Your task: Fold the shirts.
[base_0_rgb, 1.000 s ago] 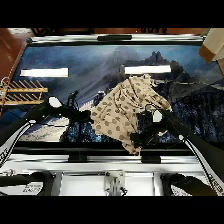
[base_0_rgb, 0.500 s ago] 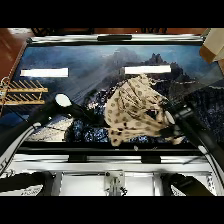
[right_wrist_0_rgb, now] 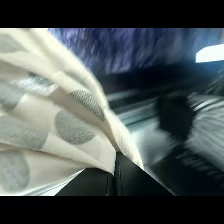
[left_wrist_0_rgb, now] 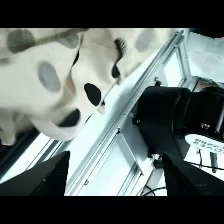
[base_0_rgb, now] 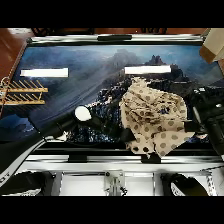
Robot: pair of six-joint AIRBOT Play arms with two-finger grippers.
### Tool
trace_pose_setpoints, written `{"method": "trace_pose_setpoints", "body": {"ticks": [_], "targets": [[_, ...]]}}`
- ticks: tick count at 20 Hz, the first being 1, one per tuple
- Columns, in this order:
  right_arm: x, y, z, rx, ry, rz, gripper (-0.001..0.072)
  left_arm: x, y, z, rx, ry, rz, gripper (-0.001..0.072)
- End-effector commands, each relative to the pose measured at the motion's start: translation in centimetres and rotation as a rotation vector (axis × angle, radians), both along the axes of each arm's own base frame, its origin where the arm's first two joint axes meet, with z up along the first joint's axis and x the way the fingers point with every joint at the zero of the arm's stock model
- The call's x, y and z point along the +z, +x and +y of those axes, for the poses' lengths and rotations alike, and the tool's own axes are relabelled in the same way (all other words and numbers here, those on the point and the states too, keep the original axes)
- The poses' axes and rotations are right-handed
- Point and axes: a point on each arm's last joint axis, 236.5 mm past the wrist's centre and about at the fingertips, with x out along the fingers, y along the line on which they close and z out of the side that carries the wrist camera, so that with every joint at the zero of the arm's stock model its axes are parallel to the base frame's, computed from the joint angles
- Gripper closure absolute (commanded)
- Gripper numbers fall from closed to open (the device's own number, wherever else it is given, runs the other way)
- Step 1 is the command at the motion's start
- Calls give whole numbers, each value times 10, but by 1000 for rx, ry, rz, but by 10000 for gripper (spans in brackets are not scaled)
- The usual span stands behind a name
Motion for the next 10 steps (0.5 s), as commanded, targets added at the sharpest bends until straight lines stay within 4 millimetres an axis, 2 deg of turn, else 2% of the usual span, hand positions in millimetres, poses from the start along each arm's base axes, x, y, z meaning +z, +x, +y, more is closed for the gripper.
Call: {"method": "trace_pose_setpoints", "body": {"ticks": [1,3,5,7,8,10], "targets": [[-31,-7,28,-103,265,-6,658,23,72,29,127,-21,-71,30],[-45,-13,45,-113,355,21,659,40,142,48,277,-52,-142,31],[-51,-13,60,-109,418,27,658,39,184,48,321,-61,-160,31],[-52,-10,69,-105,455,18,658,19,207,31,328,-55,-108,31],[-53,-10,70,-103,459,14,658,6,208,20,312,-46,-56,31],[-53,-8,70,-92,460,12,658,-23,195,-1,209,-21,26,31]]}}
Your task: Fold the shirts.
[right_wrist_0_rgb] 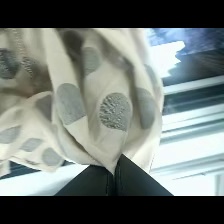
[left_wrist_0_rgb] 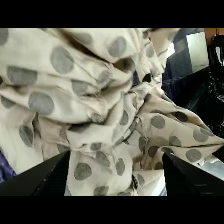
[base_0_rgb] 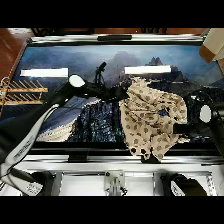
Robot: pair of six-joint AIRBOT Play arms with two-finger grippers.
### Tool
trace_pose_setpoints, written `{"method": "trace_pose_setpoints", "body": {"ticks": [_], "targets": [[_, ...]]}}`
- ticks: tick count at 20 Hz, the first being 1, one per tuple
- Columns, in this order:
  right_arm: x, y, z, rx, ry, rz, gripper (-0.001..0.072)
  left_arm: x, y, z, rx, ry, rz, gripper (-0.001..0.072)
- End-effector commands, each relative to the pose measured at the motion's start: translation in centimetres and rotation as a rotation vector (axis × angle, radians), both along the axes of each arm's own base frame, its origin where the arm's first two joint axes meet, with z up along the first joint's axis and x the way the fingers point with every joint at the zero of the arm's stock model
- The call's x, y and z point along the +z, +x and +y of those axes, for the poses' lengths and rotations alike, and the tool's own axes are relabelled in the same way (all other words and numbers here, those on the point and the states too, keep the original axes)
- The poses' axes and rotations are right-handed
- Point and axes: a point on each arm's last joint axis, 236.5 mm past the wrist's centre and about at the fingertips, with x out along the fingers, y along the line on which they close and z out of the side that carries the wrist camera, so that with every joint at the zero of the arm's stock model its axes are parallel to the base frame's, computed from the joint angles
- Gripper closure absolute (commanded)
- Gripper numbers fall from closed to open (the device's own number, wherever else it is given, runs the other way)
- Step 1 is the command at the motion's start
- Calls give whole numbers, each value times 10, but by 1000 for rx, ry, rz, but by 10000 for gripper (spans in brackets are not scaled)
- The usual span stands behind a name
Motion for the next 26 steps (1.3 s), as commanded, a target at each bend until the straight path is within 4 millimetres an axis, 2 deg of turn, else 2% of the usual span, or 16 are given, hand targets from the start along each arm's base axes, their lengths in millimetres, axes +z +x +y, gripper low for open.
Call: {"method": "trace_pose_setpoints", "body": {"ticks": [1,3,6,7,13,15,16,17,18,20,22,24,25,26], "targets": [[-3,3,11,9,54,-12,658,-43,-4,-24,-103,21,144,31],[-3,4,12,9,56,-15,658,-64,-13,-27,-127,44,212,31],[-3,6,16,10,75,-27,658,-91,-10,-16,-75,150,259,31],[-3,8,18,10,83,-32,658,-96,-10,-18,-56,171,255,31],[-3,10,24,10,109,-41,658,-103,-15,-73,39,129,204,35],[-3,10,24,10,108,-41,658,-100,-13,-87,71,91,191,57],[-3,10,24,10,107,-41,658,-95,-10,-91,90,68,190,131],[-3,10,23,13,104,-41,658,-89,-8,-93,98,43,194,477],[-3,10,22,22,97,-41,658,-82,-5,-93,73,29,147,663],[3,12,20,45,87,-64,658,-58,5,-85,81,9,102,664],[28,24,11,67,50,-148,658,-15,22,-64,88,10,-25,666],[78,55,3,89,6,-321,658,45,40,-24,112,33,-178,666],[113,77,11,109,31,-451,658,81,48,0,140,40,-262,666],[153,102,33,139,114,-616,658,121,56,26,181,40,-352,666]]}}
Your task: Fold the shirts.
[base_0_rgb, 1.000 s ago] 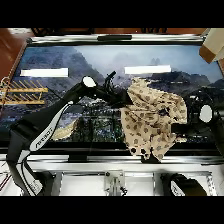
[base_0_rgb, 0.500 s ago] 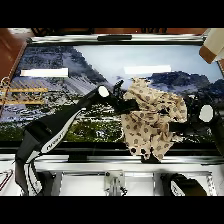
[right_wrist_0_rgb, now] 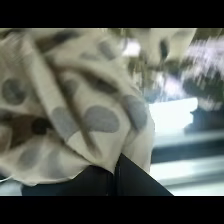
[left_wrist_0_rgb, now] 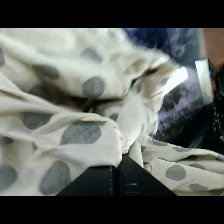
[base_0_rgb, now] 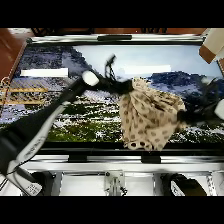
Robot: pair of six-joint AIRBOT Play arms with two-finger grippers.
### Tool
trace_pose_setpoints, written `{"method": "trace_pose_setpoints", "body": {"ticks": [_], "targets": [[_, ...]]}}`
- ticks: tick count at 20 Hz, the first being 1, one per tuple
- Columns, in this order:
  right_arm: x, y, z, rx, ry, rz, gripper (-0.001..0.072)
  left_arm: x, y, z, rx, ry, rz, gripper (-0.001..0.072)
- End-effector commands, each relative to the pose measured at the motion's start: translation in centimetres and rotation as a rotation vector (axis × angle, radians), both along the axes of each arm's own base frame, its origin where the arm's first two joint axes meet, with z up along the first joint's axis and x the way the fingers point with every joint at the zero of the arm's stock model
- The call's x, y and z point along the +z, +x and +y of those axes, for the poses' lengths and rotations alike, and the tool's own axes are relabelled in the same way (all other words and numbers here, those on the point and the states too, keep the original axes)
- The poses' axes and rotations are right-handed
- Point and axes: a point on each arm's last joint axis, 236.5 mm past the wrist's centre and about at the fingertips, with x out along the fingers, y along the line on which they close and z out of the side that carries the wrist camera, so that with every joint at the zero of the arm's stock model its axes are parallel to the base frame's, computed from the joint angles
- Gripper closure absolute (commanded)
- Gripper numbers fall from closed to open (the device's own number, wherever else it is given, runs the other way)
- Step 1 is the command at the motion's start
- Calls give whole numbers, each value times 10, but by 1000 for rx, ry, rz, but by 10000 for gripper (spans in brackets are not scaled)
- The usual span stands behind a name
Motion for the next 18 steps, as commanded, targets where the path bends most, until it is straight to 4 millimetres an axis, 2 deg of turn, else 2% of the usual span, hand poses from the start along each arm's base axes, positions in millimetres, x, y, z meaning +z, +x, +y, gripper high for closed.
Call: {"method": "trace_pose_setpoints", "body": {"ticks": [1,2,3,4,5,6,7,8,9,10,11,13,14,15,17,18], "targets": [[122,64,47,107,175,-454,658,122,24,89,121,42,-310,666],[173,79,79,148,322,-626,658,168,25,125,194,29,-389,666],[219,86,103,176,463,-770,658,209,21,160,266,15,-460,666],[264,86,123,209,594,-900,658,253,10,194,333,1,-548,666],[297,82,135,241,688,-992,658,291,-8,224,388,-12,-628,666],[321,76,143,273,747,-1053,658,320,-26,246,433,-22,-684,666],[331,70,147,294,770,-1069,658,341,-47,264,468,-20,-727,666],[330,66,151,311,772,-1050,658,349,-63,274,481,3,-746,666],[320,62,156,332,765,-1002,658,343,-77,276,469,39,-716,666],[299,59,161,358,738,-919,658,324,-87,271,426,75,-655,665],[274,54,163,367,712,-811,658,294,-96,259,362,116,-565,665],[207,38,159,369,629,-527,658,223,-112,227,230,178,-378,664],[172,27,148,366,552,-380,658,181,-122,204,166,195,-284,664],[137,17,128,325,464,-252,658,138,-134,179,110,208,-201,664],[80,5,77,195,279,-75,658,60,-161,132,57,200,-68,661],[57,1,58,140,211,-15,658,29,-170,113,55,190,-33,659]]}}
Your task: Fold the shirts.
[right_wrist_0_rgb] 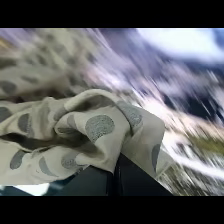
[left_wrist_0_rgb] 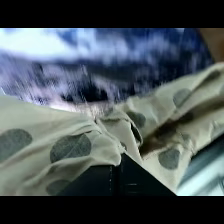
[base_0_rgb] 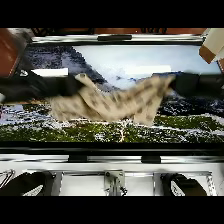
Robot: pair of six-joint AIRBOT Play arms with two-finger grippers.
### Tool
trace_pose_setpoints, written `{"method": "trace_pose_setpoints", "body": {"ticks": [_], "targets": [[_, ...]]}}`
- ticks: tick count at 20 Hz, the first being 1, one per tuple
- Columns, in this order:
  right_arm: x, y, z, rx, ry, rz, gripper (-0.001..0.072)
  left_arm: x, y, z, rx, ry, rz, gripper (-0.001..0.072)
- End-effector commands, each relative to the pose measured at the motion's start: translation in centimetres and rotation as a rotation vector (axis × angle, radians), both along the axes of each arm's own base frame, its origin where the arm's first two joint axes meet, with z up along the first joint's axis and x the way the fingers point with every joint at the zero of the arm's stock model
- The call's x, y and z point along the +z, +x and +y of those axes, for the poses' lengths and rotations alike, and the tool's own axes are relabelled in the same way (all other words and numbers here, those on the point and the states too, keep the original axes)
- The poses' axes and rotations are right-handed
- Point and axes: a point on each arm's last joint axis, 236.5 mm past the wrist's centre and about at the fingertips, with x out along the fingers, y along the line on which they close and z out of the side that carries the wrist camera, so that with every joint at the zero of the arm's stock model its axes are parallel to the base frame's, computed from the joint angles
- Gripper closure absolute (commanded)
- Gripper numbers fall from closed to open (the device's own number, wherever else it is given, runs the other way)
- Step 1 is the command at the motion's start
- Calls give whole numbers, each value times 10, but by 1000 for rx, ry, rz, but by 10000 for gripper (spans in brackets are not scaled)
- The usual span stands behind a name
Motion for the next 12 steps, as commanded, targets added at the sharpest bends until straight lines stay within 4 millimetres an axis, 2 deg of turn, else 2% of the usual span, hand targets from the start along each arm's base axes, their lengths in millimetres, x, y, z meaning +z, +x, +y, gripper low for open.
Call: {"method": "trace_pose_setpoints", "body": {"ticks": [1,2,3,4,5,6,8,10,12], "targets": [[-94,-36,-74,-150,-294,333,658,-116,-45,-59,-20,-9,189,583],[-112,-38,-76,-158,-299,368,658,-132,-50,-70,-16,-26,224,437],[-128,-40,-72,-160,-282,397,658,-143,-53,-77,-23,-30,267,322],[-140,-41,-66,-157,-255,416,658,-147,-53,-78,-38,-19,281,214],[-149,-41,-63,-159,-239,423,658,-145,-48,-72,-47,1,279,136],[-155,-39,-63,-165,-236,420,658,-138,-38,-60,-60,21,252,105],[-157,-31,-67,-181,-250,389,658,-115,0,-22,-52,68,176,104],[-154,-21,-69,-193,-247,349,658,-93,55,38,88,103,124,104],[-150,-11,-67,-215,-223,311,658,-96,101,91,200,160,87,104]]}}
